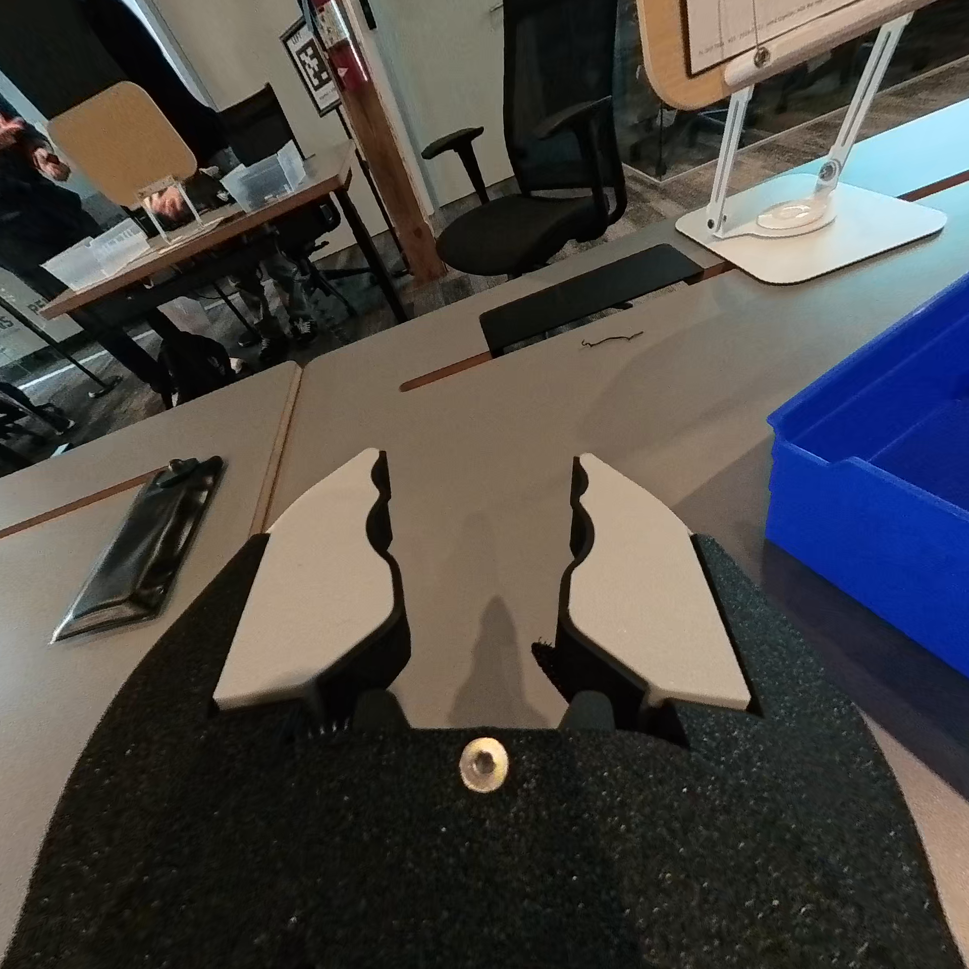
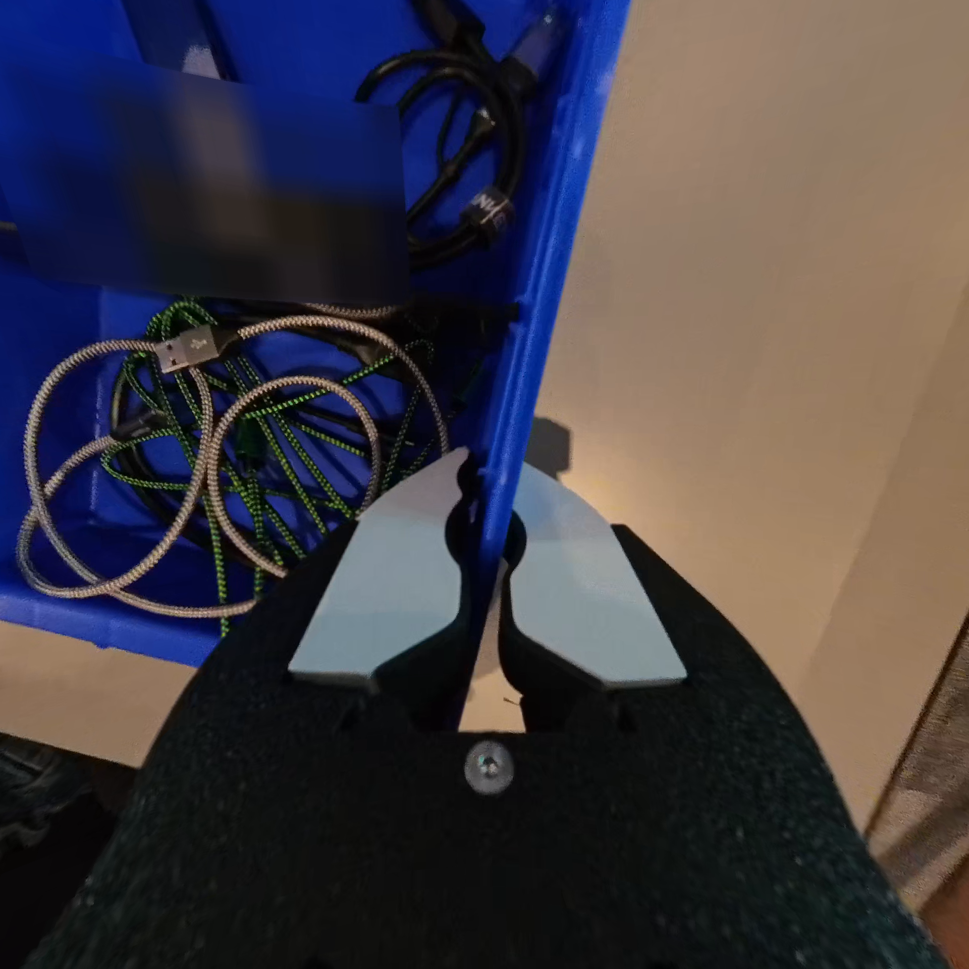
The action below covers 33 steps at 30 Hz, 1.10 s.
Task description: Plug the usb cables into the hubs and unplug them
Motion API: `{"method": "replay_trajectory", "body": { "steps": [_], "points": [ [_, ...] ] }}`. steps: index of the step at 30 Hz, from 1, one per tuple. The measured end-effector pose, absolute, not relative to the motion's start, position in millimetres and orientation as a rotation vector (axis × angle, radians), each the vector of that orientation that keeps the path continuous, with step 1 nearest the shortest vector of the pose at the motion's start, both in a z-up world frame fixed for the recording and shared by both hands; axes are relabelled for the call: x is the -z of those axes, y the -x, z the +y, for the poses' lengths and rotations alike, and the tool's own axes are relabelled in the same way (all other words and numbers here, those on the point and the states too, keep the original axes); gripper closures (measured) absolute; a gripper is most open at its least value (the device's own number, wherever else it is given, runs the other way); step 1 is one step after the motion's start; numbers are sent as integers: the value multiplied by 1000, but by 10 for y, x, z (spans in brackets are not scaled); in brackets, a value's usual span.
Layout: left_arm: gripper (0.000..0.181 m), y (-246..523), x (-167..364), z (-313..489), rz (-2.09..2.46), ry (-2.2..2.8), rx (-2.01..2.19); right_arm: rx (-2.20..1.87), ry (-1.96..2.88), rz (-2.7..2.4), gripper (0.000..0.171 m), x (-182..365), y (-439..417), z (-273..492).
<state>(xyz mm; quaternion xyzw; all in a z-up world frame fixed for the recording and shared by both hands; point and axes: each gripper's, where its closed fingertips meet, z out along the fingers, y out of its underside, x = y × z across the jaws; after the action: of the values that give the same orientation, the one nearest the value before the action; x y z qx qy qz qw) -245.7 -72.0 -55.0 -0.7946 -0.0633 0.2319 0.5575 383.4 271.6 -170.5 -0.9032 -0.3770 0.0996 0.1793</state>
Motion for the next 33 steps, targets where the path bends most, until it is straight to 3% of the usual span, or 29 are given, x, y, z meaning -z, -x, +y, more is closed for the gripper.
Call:
{"method": "replay_trajectory", "body": {
  "steps": [1, 15, 21, 28, 33],
  "points": [
    [116, 2461, 544, -724, -151, 1872, -547, -305, 2554, -1039, 167, 1698, -3823, 2712],
    [116, 2610, 508, -854, -204, 1849, -515, -411, 2553, -834, 165, 1279, -3688, 2796],
    [117, 2765, 490, -983, -266, 1828, -491, -656, 2425, -813, 165, 669, -3286, 2734],
    [118, 3042, 447, -1282, -365, 1792, -510, -827, 2205, -1052, 166, -357, -2020, 2244],
    [118, 3382, 347, -1781, -509, 1721, -580, -833, 2072, -1390, 166, -647, -579, 1649]
  ]
}}
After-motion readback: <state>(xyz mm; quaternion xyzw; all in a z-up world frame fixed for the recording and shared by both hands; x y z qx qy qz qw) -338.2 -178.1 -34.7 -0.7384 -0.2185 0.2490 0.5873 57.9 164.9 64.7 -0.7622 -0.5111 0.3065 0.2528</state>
